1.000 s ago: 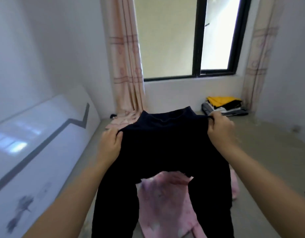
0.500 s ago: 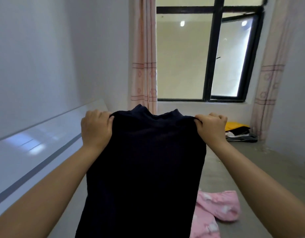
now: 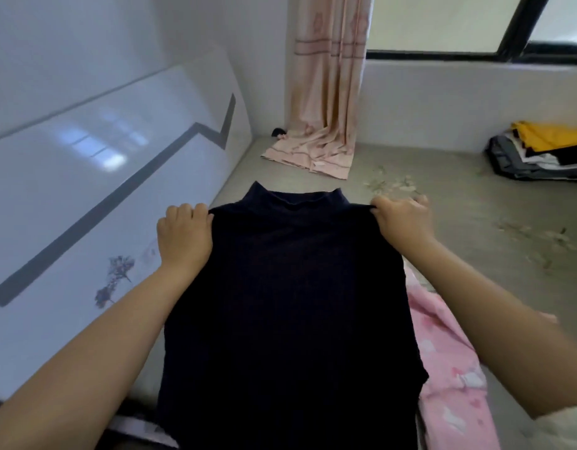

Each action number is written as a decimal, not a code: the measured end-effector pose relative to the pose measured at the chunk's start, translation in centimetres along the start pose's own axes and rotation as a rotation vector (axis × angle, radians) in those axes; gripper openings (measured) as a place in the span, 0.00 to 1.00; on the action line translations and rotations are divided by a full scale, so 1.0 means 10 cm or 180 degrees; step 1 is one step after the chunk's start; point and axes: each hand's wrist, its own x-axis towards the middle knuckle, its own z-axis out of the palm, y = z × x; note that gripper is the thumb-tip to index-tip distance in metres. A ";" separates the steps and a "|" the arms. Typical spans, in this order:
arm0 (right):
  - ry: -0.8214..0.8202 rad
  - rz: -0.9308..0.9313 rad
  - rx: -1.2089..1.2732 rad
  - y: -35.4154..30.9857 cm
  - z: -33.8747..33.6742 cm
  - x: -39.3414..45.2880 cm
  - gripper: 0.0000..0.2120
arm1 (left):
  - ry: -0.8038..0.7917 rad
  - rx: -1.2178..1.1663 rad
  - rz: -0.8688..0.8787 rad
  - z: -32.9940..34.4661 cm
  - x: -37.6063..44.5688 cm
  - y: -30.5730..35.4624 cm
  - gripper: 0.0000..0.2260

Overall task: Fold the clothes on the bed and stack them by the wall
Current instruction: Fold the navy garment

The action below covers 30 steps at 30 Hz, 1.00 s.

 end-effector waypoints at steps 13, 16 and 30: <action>-0.1046 0.0232 -0.0187 -0.27 2.43 1.70 0.10 | -0.0665 0.0252 0.0329 2.39 1.36 -0.51 0.08; -0.1007 0.0334 -0.0353 -0.25 2.83 1.95 0.10 | -0.0745 0.0122 0.0380 2.96 1.61 -0.57 0.08; -0.1897 -0.0094 0.0703 -1.25 4.77 0.82 0.25 | -0.2351 -0.0051 -0.0075 4.85 0.35 -1.01 0.24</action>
